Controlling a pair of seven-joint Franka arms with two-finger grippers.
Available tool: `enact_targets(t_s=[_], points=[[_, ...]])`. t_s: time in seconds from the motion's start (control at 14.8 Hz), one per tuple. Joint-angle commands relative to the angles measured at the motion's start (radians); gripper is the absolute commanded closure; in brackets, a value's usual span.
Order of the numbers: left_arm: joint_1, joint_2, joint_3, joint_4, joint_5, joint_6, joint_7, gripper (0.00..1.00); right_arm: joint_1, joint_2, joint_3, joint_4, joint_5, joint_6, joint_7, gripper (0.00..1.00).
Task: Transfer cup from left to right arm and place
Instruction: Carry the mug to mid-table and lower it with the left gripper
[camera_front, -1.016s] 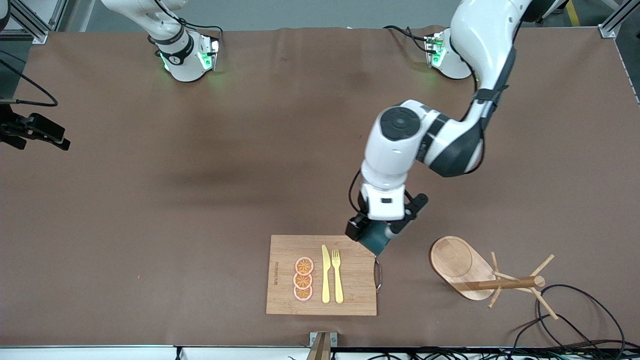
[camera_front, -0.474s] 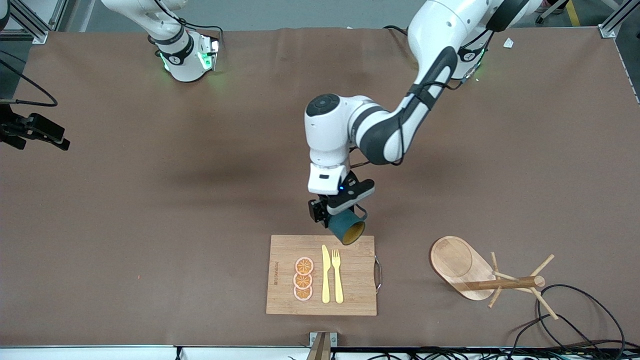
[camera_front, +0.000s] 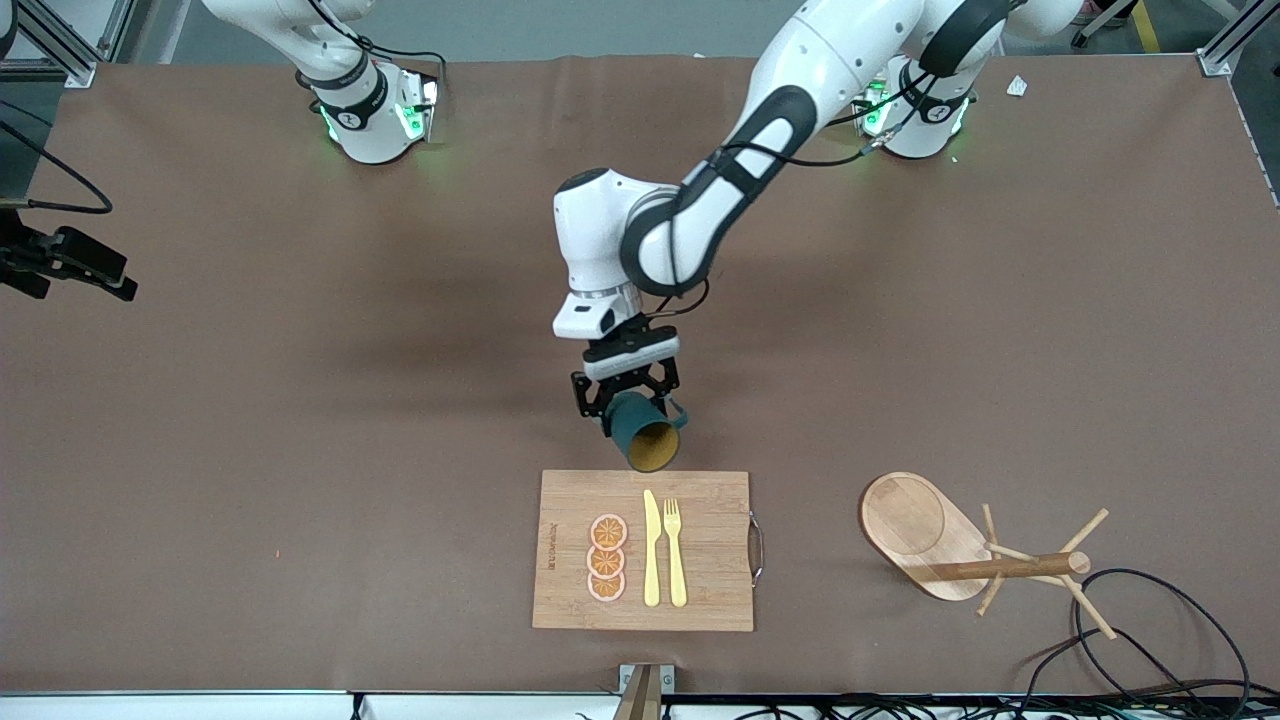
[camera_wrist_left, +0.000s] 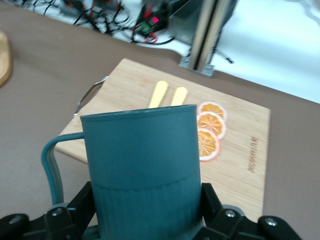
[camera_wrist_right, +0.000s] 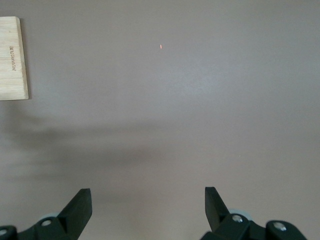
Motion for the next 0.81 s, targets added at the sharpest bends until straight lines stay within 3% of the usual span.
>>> enact_targets(t_s=[0.0,0.75], points=[[-0.047,0.047,0.013,0.012,0.172,-0.026,-0.095,0.29,-0.012,-0.019,0.002,-0.020,0.017,0.006,-0.001,0.00],[-0.256,0.217,0.048,0.014,0.550,-0.191,-0.315,0.29,-0.031,-0.015,0.002,-0.020,0.030,0.011,-0.002,0.00]])
